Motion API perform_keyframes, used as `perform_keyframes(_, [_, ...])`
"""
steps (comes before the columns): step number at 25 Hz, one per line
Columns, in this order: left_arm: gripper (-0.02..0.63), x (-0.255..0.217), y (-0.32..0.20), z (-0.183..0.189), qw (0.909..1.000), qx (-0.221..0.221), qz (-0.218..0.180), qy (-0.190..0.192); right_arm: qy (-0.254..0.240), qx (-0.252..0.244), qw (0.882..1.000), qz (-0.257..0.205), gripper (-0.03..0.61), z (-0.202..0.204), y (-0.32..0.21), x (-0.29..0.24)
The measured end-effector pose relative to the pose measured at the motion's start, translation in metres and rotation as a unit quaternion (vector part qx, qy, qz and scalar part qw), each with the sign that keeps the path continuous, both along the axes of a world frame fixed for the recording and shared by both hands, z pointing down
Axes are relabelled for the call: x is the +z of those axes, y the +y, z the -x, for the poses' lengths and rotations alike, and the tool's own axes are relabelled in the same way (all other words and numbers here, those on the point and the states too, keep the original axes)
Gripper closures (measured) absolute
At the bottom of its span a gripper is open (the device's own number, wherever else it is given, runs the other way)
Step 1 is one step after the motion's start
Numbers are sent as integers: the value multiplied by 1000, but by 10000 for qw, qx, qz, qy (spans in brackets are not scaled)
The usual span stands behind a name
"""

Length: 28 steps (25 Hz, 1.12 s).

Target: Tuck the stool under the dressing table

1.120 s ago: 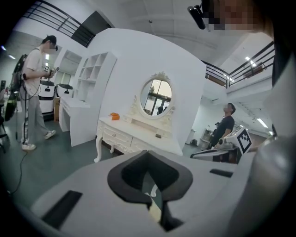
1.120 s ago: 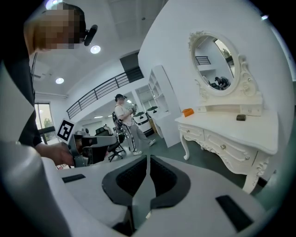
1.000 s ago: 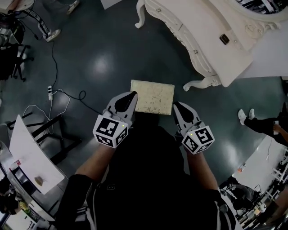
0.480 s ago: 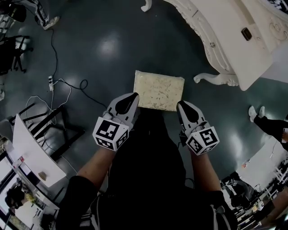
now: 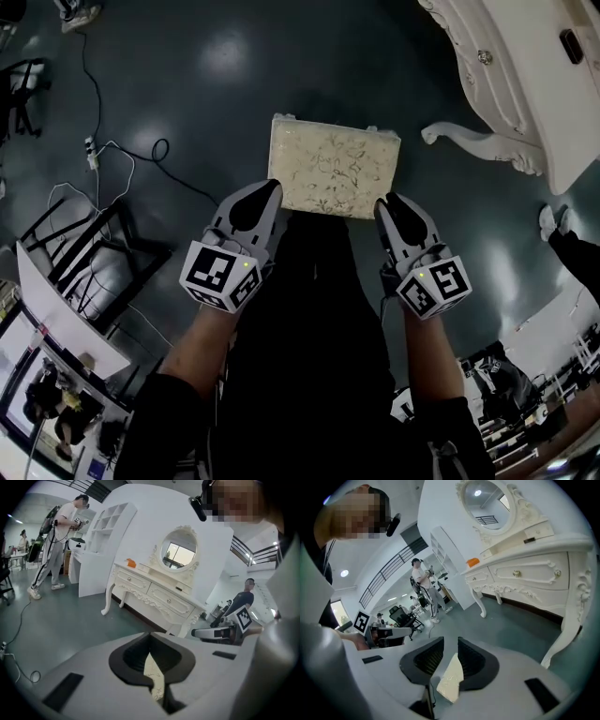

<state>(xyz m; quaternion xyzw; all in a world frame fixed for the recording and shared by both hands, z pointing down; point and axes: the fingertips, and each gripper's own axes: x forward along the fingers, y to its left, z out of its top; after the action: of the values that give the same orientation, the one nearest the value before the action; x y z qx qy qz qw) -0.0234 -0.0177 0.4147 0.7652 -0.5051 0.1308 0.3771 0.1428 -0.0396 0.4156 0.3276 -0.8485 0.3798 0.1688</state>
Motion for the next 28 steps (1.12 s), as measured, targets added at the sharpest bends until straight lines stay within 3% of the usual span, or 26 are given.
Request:
perform_keyframes(14, [601, 135, 7, -9, 9980, 225, 584, 11, 601, -172, 9973, 385, 396, -24, 14, 133])
perform_keyframes(21, [411, 210, 26, -10, 9895, 369, 1348, 354, 847, -170, 9946, 567, 290, -38, 16, 193])
perform_keyframes(23, [322, 222, 28, -10, 9880, 477, 1446, 276, 983, -141, 9928, 668, 276, -45, 16, 206])
perform_keyframes(28, [219, 257, 36, -4, 9816, 406, 1862, 157, 1345, -33, 9856, 1023, 241, -67, 22, 239])
